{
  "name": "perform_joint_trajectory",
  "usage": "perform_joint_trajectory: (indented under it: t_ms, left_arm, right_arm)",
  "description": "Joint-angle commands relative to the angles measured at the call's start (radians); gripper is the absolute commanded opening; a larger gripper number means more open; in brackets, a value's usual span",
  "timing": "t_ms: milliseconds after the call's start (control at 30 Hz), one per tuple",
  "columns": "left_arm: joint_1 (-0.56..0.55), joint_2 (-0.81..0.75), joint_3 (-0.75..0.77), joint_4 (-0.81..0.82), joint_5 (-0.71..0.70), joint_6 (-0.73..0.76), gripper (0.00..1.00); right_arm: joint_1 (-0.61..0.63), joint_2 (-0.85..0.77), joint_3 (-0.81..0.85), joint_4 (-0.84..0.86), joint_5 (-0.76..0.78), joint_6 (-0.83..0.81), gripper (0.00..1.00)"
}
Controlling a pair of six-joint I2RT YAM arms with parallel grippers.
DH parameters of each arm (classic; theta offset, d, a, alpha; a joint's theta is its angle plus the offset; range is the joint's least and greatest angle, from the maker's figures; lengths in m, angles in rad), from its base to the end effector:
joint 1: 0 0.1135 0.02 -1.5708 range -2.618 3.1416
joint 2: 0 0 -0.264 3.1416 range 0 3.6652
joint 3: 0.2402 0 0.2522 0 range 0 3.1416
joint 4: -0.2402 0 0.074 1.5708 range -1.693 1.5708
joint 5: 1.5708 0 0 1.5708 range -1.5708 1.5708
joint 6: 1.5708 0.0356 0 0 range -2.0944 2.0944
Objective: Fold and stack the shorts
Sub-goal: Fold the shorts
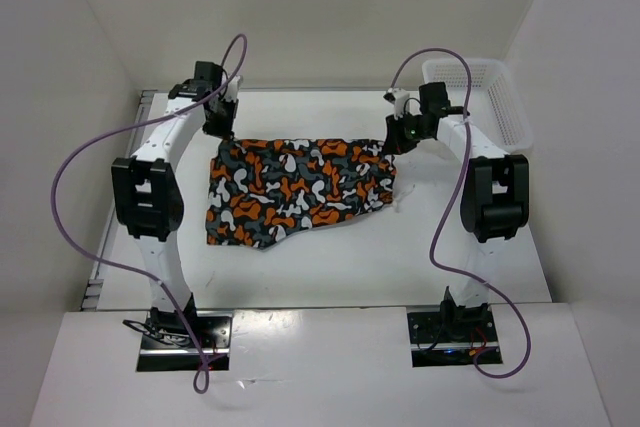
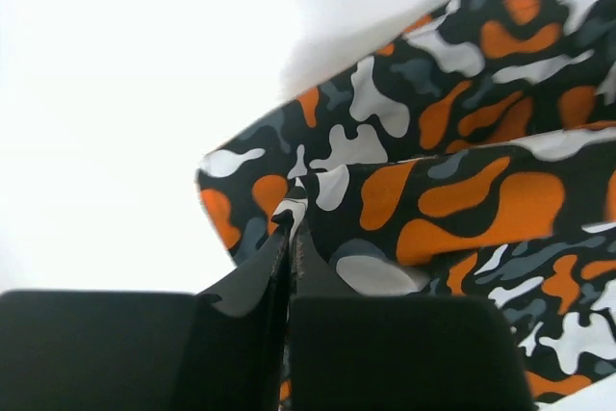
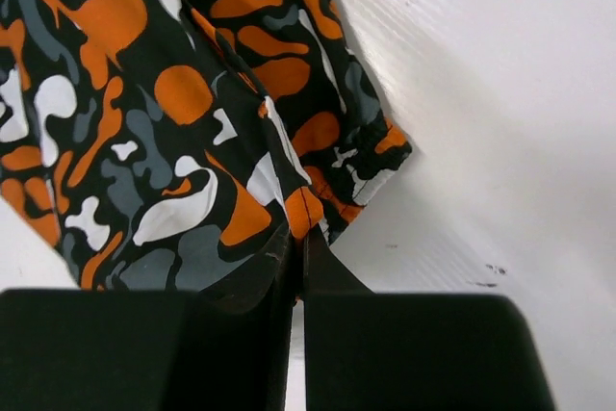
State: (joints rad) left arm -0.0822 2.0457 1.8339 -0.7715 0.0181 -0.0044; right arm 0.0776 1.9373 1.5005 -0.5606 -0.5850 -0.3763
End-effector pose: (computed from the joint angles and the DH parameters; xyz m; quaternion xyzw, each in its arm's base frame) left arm 0.4520 -0.0379 0.2642 0.0398 0.9563 -0.0212 0.2889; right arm 0.4154 0.0520 0.2236 -0.2861 0.8765 0.2332 0.3089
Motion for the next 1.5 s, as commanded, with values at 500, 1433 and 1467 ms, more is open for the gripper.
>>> perform_joint_trajectory:
  t_ms: [500, 1433, 1467]
  left_arm:
    - [0.062, 0.030, -0.090, 0.178, -0.257, 0.004, 0.06]
    - [-0.031, -0.056, -0.096, 0.138, -0.228, 0.004, 0.48]
    - [-0.091, -0.056, -0.096, 0.138, -0.228, 0.004, 0.48]
  right_arm:
    - [0.079, 0.256, 0.315, 0.208, 0.163, 0.277, 0.25]
    - [0.033, -0.066, -0.179, 0.042, 0.100, 0.261, 0.85]
    - [0.045, -0.066, -0.190, 0.042, 0.117, 0.261, 0.85]
